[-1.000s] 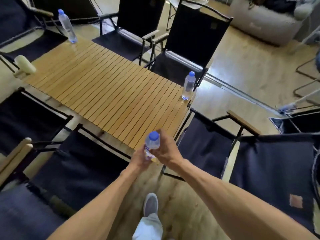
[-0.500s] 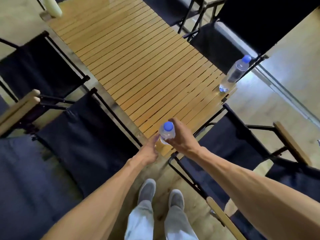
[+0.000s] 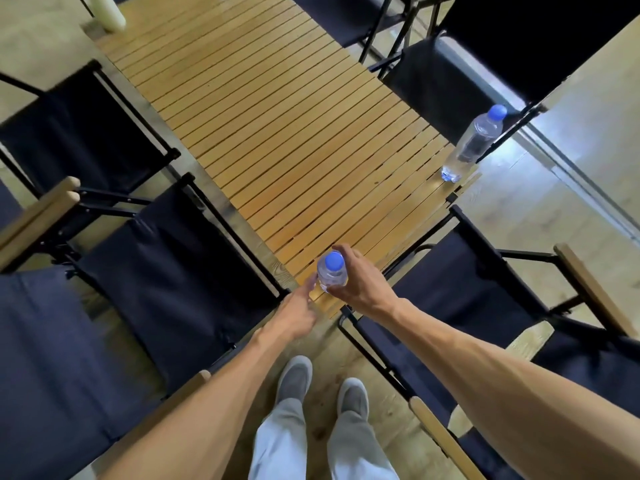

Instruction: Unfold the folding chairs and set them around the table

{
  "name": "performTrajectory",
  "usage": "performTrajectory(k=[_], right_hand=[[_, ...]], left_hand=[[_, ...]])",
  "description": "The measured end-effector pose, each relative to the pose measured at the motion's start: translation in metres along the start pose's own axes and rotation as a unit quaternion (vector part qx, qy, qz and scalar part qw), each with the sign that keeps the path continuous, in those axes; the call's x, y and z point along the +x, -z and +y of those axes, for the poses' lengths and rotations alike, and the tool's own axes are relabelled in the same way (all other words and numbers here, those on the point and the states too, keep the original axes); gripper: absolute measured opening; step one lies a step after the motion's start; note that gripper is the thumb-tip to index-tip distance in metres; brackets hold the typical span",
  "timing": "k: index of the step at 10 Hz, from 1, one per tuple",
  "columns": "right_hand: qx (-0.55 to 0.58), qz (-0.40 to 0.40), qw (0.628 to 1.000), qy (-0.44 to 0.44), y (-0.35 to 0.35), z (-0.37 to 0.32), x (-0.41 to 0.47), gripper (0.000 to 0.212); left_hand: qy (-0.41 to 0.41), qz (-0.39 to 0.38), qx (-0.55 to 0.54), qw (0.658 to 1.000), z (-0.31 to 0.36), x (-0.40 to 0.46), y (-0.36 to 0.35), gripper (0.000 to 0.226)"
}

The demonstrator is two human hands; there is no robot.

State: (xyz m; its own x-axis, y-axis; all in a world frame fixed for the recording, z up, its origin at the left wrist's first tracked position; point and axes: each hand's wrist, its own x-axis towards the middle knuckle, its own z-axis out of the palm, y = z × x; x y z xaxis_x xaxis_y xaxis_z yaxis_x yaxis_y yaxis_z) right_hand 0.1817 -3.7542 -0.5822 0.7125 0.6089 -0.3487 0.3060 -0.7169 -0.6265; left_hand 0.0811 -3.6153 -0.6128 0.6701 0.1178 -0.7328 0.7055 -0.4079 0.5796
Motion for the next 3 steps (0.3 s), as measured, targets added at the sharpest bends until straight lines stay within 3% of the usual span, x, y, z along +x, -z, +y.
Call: performTrajectory(k=[3], right_hand=[[-0.076,-0.066,0.992,-0.079,0.020,-0.001,-0.013,0.103]], left_hand=[[-0.037,0.070,0.006,0.997,0.012,-0.024,0.015,0.076]])
